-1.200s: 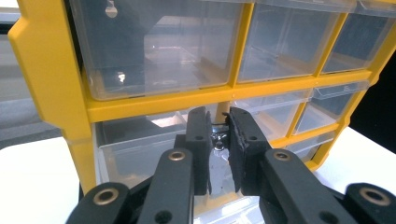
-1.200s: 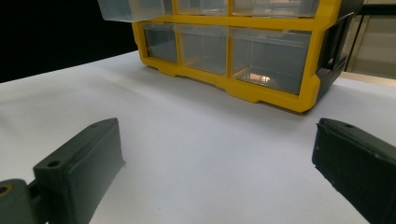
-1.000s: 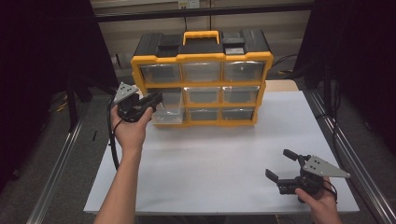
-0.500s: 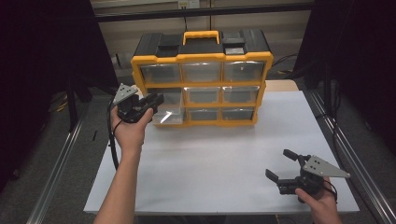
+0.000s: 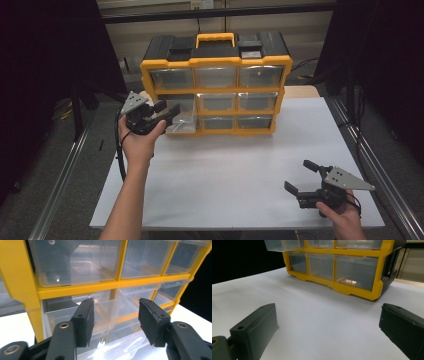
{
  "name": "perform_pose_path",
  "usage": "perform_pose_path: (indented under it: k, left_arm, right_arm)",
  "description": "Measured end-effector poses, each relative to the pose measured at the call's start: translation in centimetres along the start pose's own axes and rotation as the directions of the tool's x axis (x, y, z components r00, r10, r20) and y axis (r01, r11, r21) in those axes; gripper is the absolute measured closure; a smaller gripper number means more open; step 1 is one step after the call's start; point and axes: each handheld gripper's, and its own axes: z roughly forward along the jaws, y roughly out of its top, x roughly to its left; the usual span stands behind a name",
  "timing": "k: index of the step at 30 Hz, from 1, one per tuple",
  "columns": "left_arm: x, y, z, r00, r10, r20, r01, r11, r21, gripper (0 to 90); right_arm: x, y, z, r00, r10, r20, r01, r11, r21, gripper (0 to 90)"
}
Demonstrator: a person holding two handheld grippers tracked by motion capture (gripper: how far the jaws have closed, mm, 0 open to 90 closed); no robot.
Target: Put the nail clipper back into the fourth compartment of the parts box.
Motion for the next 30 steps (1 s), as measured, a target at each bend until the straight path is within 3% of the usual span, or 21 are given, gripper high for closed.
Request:
perform_pose_path:
  k: [4, 10, 17, 30]
  left_arm:
    - [-0.1, -0.1, -0.2, 0.9997, 0.014, 0.02, -0.014, 0.9999, -0.006, 39.7]
    - [-0.2, -0.5, -0.5, 0.9988, -0.011, 0.047, 0.012, 0.9995, -0.029, 28.7]
    - [-0.2, -0.8, -1.1, 0.9981, 0.015, 0.061, -0.013, 0.9996, -0.027, 19.6]
    - [0.1, -1.3, -2.8, 0.9955, 0.05, 0.081, -0.045, 0.9974, -0.057, 12.4]
  right_arm:
    - [0.0, 0.0, 0.0, 1.0, 0.0, 0.001, 0.0, 1.0, 0.003, 1.3]
    - [0.0, 0.0, -0.1, 1.0, 0.001, 0.002, -0.001, 1.0, 0.004, 1.3]
    - [0.0, 0.0, 0.0, 1.0, -0.002, 0.0, 0.002, 1.0, 0.002, 1.3]
    - [0.0, 0.0, 0.0, 1.0, 0.001, 0.001, -0.001, 1.0, -0.001, 1.3]
